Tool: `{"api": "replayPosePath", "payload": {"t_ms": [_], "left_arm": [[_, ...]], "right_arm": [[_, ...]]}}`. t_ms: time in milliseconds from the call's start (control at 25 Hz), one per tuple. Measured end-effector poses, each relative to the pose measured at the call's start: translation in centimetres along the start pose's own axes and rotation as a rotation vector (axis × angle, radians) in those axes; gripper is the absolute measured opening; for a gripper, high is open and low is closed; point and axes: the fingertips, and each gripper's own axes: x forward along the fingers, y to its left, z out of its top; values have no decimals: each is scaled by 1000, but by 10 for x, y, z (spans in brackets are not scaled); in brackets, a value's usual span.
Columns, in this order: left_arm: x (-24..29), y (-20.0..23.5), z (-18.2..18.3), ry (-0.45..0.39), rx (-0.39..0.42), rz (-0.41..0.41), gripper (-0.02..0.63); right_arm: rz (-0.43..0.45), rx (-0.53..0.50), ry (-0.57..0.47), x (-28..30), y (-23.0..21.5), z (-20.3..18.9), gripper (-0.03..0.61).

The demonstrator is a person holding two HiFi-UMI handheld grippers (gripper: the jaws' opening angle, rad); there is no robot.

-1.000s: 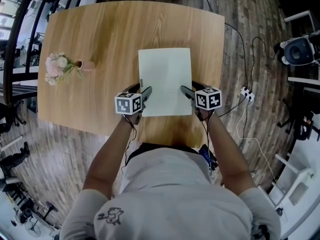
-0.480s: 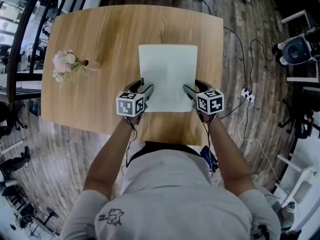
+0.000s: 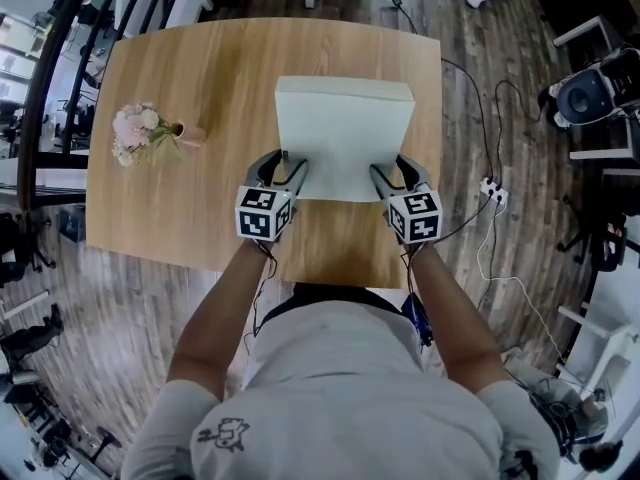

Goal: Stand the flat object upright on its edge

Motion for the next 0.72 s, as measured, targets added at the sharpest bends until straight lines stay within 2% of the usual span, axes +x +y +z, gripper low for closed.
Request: {"api": "replayPosePath", "payload": {"t_ms": [200,320,440,720], "left_arm": [[0,-3,7,-77,34,16,232],[0,-6,7,-113,69,26,233],[-1,-7,8,-146,65,28,233],[0,-10,7,-172,86,28,233]], "right_arm": [[-77,-76,-103,-8,0,4,253],[-113,-104,-132,-9,-1,0,252],[-136,-128,-158,-11,-1,1,252],[-184,-188,-194,-13,0,-1,252]]}}
